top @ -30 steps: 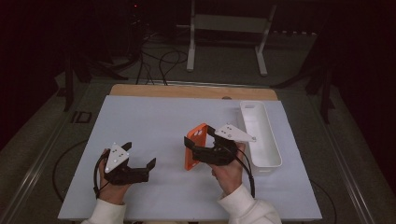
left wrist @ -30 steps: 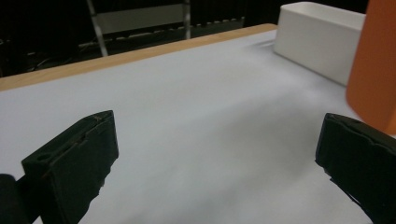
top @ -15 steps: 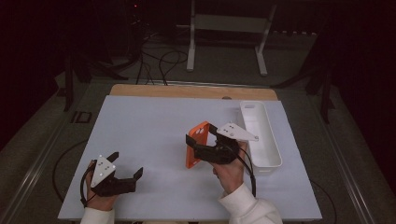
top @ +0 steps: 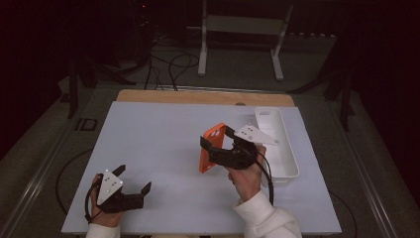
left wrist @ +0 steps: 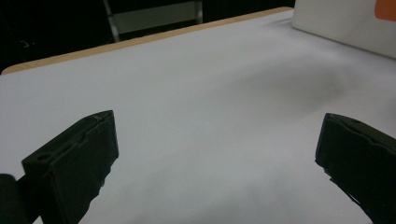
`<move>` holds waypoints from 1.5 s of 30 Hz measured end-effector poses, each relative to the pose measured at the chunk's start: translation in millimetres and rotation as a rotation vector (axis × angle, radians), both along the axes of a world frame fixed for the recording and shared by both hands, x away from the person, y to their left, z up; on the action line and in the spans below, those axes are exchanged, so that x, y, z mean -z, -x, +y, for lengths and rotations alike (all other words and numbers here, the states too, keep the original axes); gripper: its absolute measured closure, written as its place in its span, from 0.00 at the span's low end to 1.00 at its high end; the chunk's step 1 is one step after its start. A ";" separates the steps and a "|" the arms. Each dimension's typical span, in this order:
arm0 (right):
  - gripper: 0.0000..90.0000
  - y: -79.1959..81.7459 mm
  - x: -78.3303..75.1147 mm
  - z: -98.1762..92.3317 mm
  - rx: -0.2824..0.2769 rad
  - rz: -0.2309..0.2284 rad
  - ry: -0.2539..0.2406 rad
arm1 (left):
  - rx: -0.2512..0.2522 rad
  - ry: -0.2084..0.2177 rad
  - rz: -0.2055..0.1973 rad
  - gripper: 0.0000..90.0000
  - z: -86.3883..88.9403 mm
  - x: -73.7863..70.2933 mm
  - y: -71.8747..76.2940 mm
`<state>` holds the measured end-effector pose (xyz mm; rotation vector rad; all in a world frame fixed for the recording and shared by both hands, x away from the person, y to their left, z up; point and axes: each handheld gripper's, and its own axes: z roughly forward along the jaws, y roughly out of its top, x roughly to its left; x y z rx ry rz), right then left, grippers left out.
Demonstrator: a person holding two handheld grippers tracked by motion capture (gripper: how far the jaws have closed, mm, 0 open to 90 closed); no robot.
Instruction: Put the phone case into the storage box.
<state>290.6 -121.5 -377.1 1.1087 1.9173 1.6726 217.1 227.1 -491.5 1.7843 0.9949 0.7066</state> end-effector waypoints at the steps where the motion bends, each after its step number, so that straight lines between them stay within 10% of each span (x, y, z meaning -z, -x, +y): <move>1: 0.18 -1.0 0.1 0.0 0.001 0.002 -0.001 | -0.002 0.002 0.001 0.00 0.3 0.2 0.1; 45: 0.18 -42.0 -13.2 -4.0 0.091 -0.020 0.040 | -0.007 0.000 0.010 0.00 1.5 2.4 -1.4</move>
